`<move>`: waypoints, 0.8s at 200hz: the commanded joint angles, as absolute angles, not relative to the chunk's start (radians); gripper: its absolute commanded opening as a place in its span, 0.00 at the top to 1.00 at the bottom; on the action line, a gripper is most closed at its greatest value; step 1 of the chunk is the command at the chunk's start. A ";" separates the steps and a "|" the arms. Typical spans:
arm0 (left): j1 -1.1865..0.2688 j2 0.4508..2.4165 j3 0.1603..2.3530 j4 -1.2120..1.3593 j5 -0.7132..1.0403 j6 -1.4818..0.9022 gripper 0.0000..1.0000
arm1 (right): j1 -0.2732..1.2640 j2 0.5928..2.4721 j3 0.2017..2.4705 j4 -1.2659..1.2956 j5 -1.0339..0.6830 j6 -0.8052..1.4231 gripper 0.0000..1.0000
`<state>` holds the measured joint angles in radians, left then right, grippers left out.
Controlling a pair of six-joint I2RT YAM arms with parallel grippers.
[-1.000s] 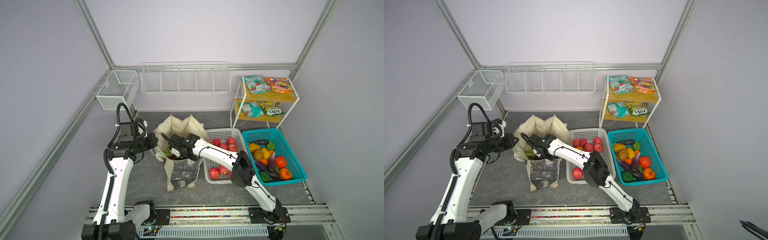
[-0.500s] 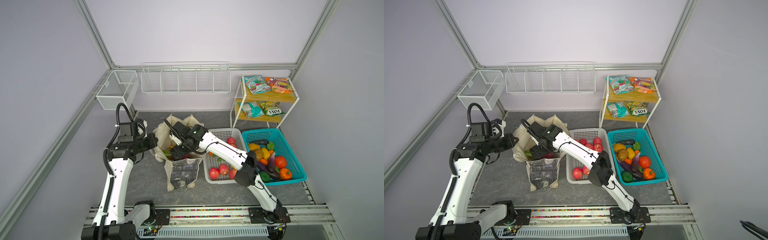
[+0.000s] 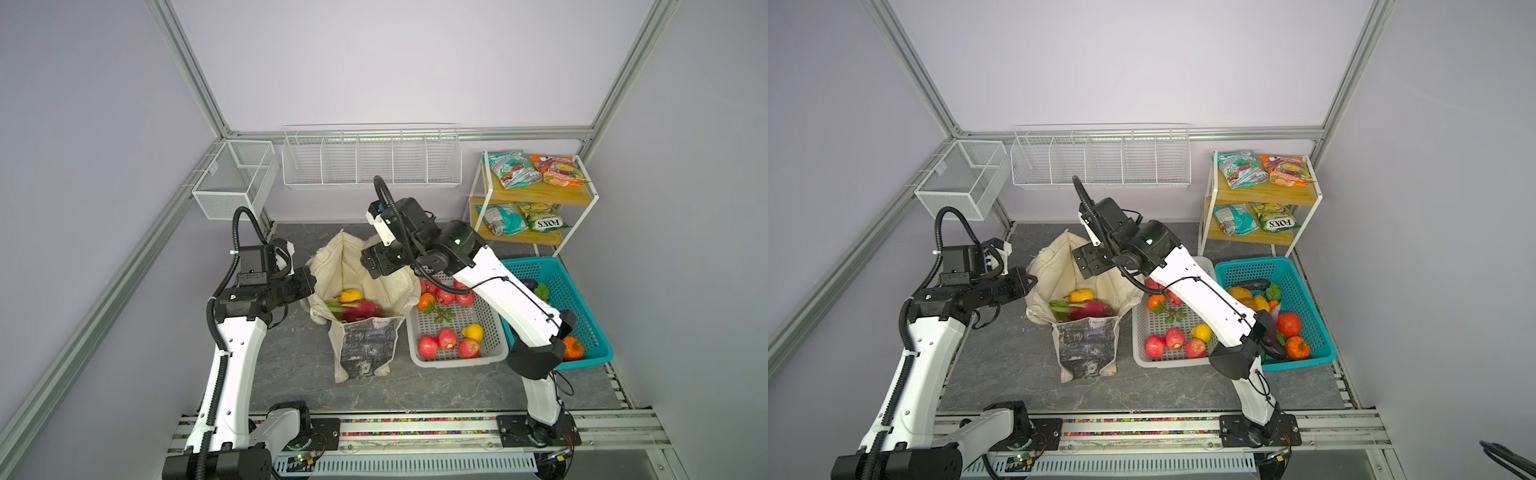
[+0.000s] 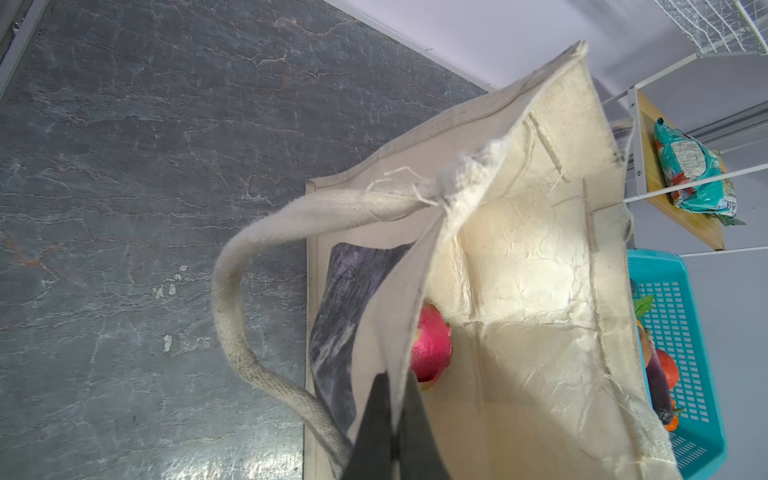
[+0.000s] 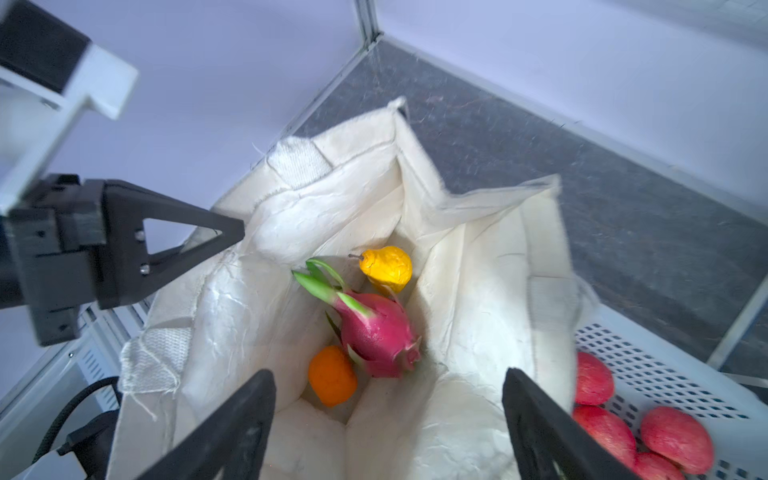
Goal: Place the food into the grocery bag and tie it
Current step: 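Move the empty right gripper over the white basket toward a red apple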
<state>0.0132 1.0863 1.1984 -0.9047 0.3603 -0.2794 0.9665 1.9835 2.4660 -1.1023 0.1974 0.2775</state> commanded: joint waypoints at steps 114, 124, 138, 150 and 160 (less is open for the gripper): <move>0.014 1.069 1.180 -0.899 0.369 -0.274 1.00 | 0.828 1.505 1.602 -1.055 0.399 0.427 0.08; 0.014 1.069 1.181 -0.900 0.367 -0.273 1.00 | 0.821 1.505 1.570 -1.060 0.378 0.439 0.07; 0.014 1.068 1.180 -0.900 0.369 -0.273 1.00 | 0.812 1.505 1.519 -1.055 0.344 0.458 0.05; 0.014 1.067 1.178 -0.902 0.368 -0.272 1.00 | 0.806 1.507 1.477 -1.043 0.313 0.472 0.03; 0.014 1.065 1.176 -0.903 0.368 -0.270 1.00 | 0.800 1.515 1.451 -1.035 0.286 0.485 0.00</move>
